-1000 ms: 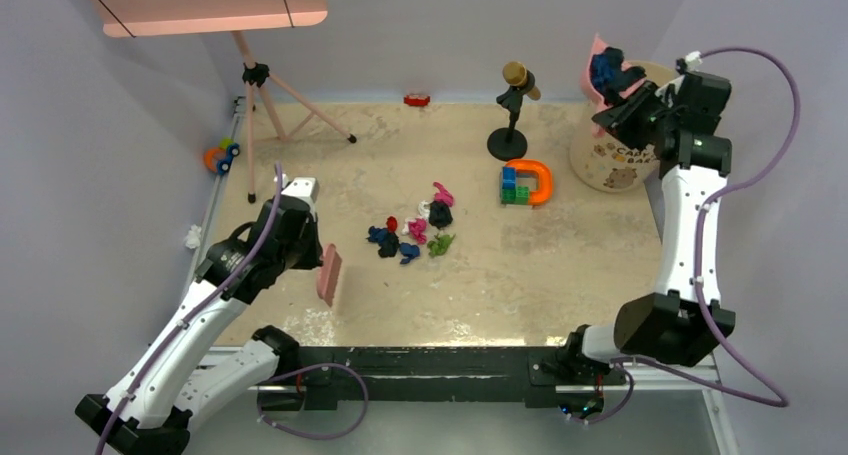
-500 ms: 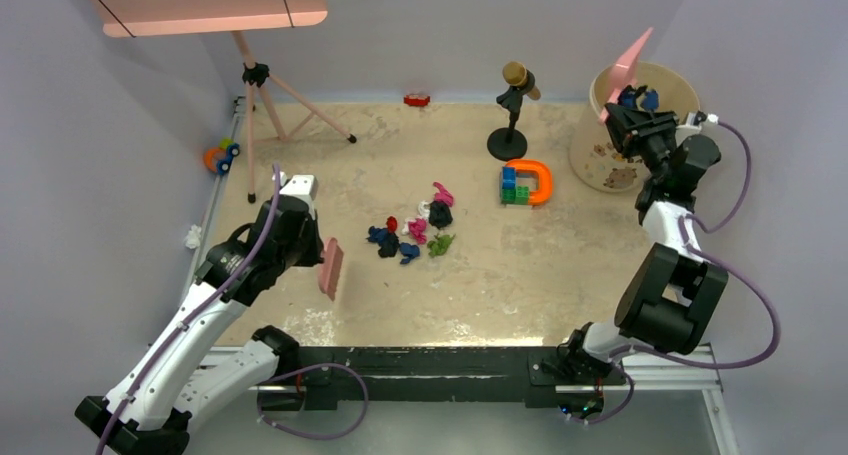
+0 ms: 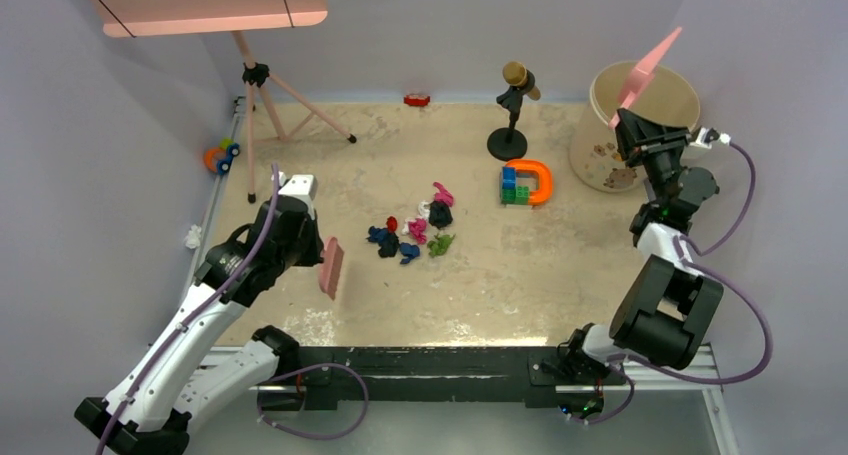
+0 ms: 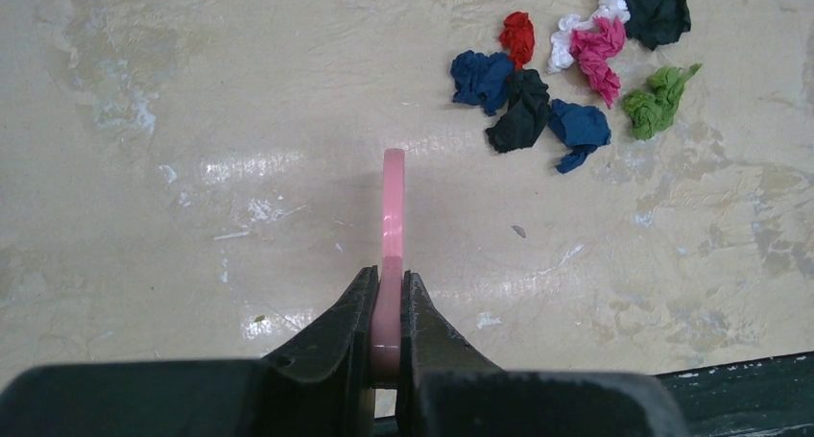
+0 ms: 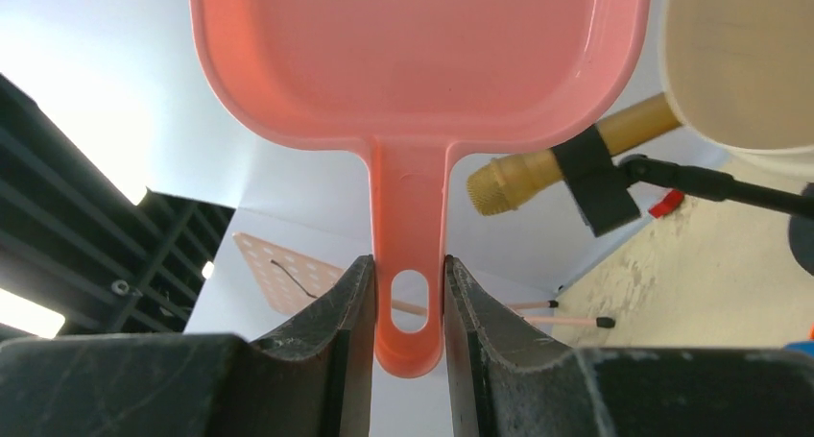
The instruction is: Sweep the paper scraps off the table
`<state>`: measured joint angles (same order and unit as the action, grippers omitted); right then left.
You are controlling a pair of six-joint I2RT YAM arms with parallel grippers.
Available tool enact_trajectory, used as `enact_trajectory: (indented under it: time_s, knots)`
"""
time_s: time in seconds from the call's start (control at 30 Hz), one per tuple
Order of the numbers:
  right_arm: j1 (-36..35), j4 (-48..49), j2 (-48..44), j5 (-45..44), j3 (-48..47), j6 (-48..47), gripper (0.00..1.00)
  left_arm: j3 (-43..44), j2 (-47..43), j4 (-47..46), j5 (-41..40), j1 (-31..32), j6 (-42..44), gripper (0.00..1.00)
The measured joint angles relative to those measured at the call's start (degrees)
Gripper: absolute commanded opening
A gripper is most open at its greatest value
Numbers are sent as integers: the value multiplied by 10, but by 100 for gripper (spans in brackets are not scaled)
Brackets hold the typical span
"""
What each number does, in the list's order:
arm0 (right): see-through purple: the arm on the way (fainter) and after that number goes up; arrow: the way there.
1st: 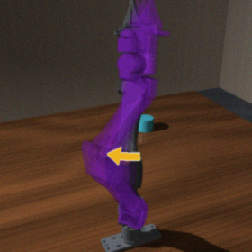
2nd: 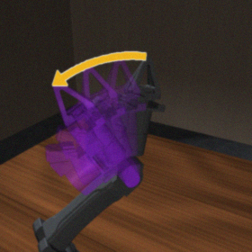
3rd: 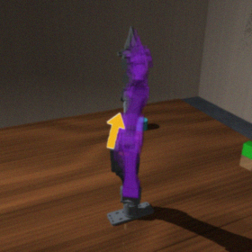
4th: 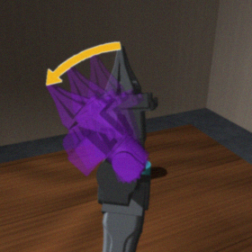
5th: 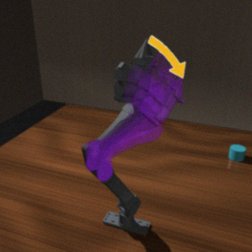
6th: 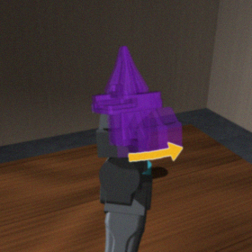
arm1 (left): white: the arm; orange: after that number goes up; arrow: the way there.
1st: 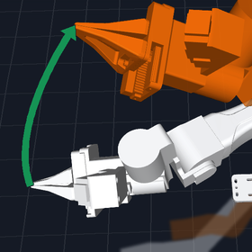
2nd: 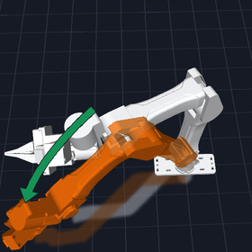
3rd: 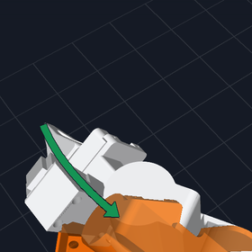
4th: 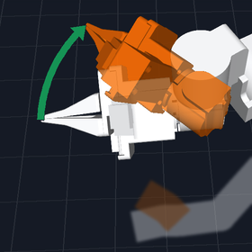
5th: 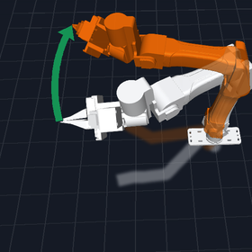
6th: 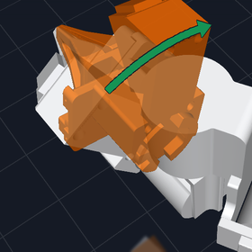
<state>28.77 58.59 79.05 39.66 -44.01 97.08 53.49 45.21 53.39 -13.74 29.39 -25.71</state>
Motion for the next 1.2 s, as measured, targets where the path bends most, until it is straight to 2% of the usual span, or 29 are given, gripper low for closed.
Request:
enact_trajectory:
  time_s: [0.13,0.2,0.3,0.43,0.5,0.6,0.77,1.0,1.1,1.2]
  knots:
    - [5,13,30,12,14,9,0,0,-6,-1,0,0,0,0]
    - [5,-18,36,30,-6,-8,0,-3,-10,-3,0,0,2,0]
    - [3,-173,21,56,-104,-114,0,-8,-14,-6,1,0,7,0]
    - [-30,-421,-48,31,-250,-322,0,-9,-14,-7,0,0,13,0]
    - [-79,-519,-102,-2,-296,-428,0,-9,-13,-9,0,0,13,0]
    - [-180,-630,-181,-47,-311,-559,0,-9,-10,-12,-4,0,13,0]
    - [-318,-788,-233,-155,-303,-705,0,-9,-3,-15,-17,0,13,0]
    - [-523,-960,-177,-330,-241,-781,0,5,25,-15,-43,0,15,0]
    - [-615,-1032,-148,-380,-219,-790,0,43,67,-14,-50,0,30,0]
    - [-679,-1080,-127,-417,-219,-794,0,99,123,-4,-58,0,43,0]
